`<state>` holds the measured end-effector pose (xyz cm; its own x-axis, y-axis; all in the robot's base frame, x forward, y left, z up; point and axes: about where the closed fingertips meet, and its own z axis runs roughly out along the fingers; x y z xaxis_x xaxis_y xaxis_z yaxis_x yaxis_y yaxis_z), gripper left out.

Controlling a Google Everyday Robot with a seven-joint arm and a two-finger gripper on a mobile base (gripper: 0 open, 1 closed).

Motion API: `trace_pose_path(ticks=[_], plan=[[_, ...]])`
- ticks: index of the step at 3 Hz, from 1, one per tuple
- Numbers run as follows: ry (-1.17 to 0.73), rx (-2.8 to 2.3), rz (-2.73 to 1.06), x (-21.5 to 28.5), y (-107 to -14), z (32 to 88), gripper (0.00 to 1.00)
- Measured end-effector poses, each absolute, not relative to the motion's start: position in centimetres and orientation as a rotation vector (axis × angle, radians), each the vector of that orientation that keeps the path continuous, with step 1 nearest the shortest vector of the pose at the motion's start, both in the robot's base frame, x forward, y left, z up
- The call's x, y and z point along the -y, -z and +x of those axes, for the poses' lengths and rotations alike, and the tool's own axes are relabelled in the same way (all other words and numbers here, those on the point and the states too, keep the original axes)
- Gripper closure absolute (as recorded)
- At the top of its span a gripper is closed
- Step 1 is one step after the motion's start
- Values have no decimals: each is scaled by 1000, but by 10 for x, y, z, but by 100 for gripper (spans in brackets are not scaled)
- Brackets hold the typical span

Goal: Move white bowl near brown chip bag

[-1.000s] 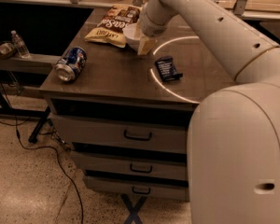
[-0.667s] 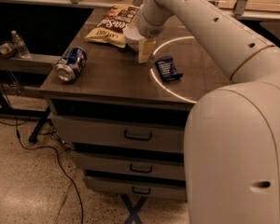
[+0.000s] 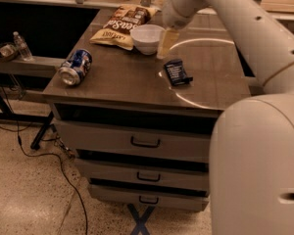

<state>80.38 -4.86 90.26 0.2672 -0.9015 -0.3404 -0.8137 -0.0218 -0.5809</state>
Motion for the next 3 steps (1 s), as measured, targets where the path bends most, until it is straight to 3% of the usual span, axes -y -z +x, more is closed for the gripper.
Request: trace_pose_path(ticks=[1,2,3], plan=[[87,-1628,-1373,166,-985,796,0],[121,-1602,-1103,234,-1048,777,0],[139,-1596,-1067,245,-1053,778,0]])
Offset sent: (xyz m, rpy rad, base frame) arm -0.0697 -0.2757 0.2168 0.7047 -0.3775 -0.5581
